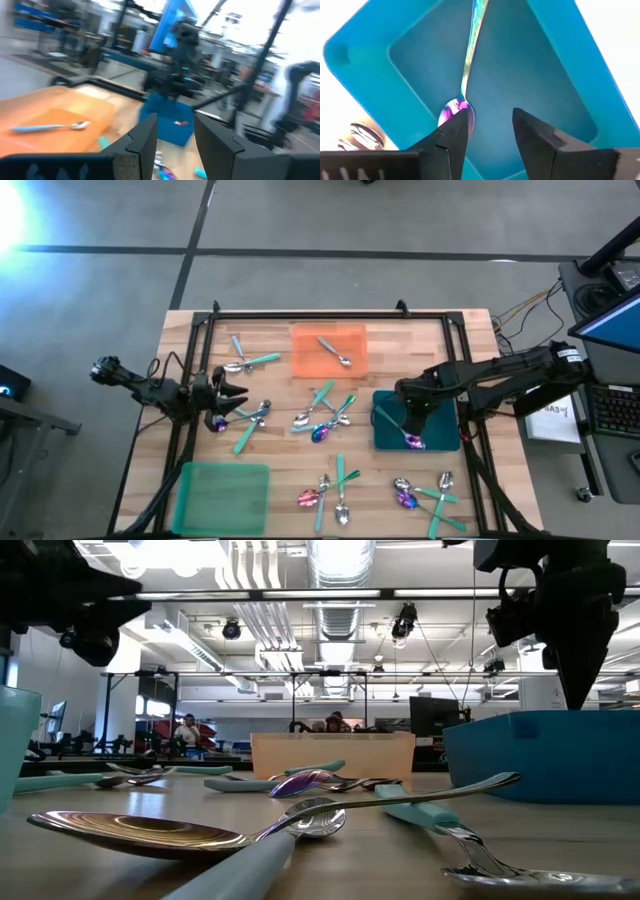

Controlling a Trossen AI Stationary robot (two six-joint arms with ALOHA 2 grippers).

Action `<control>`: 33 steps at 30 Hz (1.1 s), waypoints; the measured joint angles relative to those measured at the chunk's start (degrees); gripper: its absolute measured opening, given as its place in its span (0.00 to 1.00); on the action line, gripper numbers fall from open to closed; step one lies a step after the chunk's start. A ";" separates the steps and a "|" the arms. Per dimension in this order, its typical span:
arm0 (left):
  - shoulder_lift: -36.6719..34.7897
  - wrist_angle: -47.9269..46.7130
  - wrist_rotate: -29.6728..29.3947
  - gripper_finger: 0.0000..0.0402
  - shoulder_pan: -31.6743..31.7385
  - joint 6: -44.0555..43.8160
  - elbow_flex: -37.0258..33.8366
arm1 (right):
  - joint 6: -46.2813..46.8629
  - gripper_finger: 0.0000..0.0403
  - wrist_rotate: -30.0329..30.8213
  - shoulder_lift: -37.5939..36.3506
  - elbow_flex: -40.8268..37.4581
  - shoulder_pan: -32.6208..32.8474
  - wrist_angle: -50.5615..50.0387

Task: Sort silverware by color (type)
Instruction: Put the green spoon into the green bin

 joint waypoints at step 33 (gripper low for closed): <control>-0.01 0.63 -29.25 0.28 0.02 -11.02 -0.01 | -12.01 0.36 18.35 -0.21 7.37 -0.04 0.32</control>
